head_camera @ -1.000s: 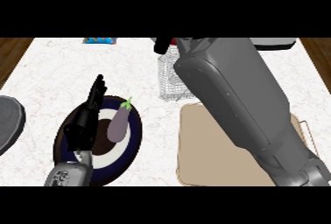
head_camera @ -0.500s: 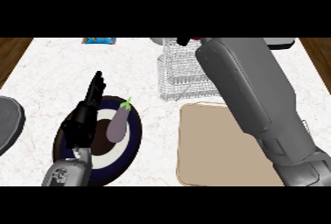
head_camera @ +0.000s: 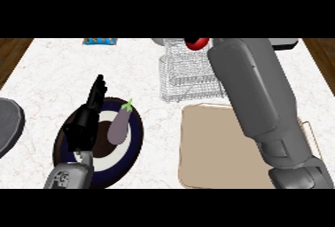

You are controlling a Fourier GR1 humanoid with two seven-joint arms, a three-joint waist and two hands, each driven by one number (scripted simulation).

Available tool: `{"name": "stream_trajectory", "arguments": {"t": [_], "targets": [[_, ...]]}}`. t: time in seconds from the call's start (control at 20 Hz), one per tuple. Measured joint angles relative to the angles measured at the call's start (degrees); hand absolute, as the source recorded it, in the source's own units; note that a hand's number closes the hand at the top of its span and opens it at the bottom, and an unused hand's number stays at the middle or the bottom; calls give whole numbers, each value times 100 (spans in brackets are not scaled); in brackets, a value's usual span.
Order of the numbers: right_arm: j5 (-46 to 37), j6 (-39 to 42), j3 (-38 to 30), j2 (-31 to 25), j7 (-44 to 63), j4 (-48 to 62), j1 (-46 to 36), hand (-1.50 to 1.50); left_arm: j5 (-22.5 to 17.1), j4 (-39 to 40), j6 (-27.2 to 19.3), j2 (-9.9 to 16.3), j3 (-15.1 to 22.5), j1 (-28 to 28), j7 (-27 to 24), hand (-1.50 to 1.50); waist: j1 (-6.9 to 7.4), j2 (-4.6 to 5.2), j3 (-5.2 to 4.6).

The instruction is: Pick the tomato from the tray and place it in the tiered basket

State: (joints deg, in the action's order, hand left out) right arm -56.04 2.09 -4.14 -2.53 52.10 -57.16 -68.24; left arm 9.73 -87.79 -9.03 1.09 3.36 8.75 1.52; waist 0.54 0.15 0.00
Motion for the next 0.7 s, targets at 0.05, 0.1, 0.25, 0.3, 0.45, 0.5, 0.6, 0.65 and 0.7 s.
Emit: {"name": "stream_trajectory", "arguments": {"t": [0.05, 0.1, 0.25, 0.3, 0.45, 0.5, 0.6, 0.65, 0.7], "targets": [[34, -161, -80, -41, -61, -81, 44, -150, 0, -23, 6, -1, 7, 24, 41, 0, -7, -2, 0], [41, -374, -151, -31, -73, -139, 72, -150, -21, -20, 22, 24, -28, 65, 57, 0, -10, -3, 1], [65, -738, -378, -138, 40, -450, 115, -150, -27, -45, -13, 58, -21, 48, 115, 0, -41, -19, 1], [72, -802, -432, -189, 75, -636, 241, -150, -67, -51, 12, 92, -70, 48, 120, 0, -66, -28, 0], [99, -873, -623, -346, 261, -1225, 593, -150, -85, -91, 1, 106, -110, -17, 105, 0, -120, -48, 1], [164, -873, -733, -425, 284, -1430, 721, -150, -63, -94, -28, 75, -87, -24, 105, 0, -145, -54, 2], [328, -867, -933, -520, 316, -1943, 1116, -150, -56, -166, -37, 89, -92, -116, 84, 0, -188, -71, 4], [454, -846, -1071, -619, 314, -2203, 1279, -150, -57, -205, -31, 101, -91, -177, 81, 0, -207, -77, 6], [569, -777, -1150, -645, 357, -2539, 1471, -150, -42, -203, -46, 95, -87, -191, 107, 0, -248, -89, 7]]}}
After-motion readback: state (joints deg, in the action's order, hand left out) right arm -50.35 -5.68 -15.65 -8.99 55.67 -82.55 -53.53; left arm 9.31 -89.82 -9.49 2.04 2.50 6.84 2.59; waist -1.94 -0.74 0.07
